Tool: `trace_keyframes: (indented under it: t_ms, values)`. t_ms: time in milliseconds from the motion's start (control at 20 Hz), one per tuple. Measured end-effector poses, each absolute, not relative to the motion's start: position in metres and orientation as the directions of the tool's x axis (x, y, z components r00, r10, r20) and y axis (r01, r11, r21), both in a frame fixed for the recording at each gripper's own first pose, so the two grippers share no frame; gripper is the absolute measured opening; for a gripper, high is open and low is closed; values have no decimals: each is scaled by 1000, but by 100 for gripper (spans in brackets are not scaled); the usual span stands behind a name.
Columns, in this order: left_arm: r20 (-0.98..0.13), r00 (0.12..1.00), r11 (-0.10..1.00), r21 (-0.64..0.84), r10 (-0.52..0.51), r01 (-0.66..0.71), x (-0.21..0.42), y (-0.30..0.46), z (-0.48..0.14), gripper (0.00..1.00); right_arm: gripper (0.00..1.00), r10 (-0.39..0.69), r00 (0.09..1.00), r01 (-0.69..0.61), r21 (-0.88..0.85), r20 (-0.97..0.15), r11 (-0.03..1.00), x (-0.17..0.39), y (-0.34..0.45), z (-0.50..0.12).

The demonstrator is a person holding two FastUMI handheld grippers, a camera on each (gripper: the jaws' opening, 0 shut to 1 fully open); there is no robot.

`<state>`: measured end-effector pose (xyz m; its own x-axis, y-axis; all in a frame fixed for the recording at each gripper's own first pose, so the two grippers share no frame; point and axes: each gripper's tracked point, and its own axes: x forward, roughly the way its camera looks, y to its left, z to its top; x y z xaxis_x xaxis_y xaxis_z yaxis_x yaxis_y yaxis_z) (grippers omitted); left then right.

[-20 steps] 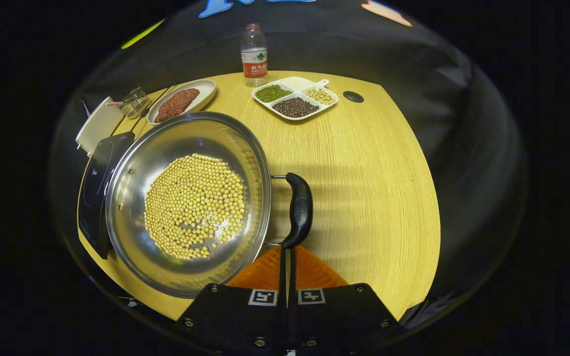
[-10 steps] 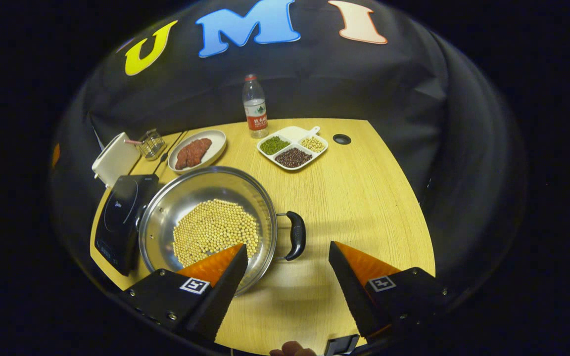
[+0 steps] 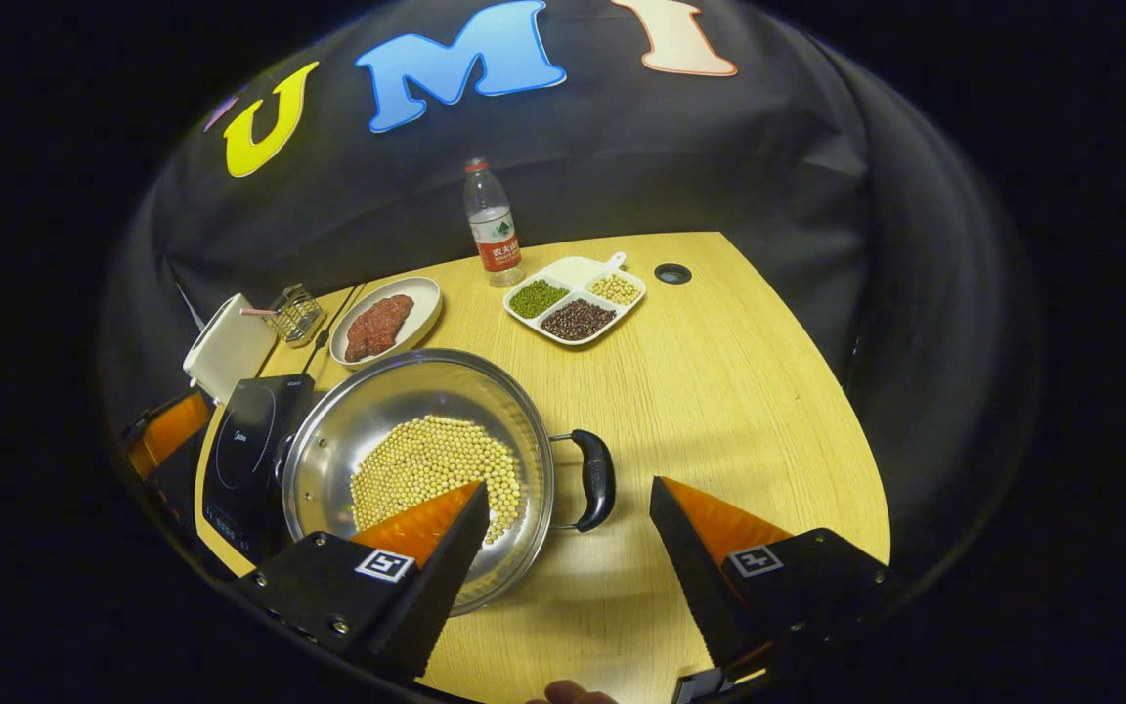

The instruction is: First push the handle of the pot to place it horizontally, then grasp the pot with both hands and set it on the induction cooktop.

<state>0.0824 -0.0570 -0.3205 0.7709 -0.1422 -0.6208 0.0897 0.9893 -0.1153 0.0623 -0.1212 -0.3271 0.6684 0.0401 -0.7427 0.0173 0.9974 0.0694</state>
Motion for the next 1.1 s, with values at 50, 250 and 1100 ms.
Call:
trace_keyframes:
  t_ms: [50, 250, 1100]
  values:
    - [-642, 752, 988, -123, -152, 94, 81, -61, -336, 98, 100, 31, 664, 24, 62, -747, 998, 65, -123, -332]
    - [-705, 691, 986, -137, -161, 90, 86, -69, -384, 96, 100, 16, 650, 37, 52, -760, 998, 74, -125, -348]
    - [-799, 585, 990, -123, -138, 66, 91, -76, -454, 67, 57, 72, 590, 22, 106, -804, 994, 95, -119, -400]
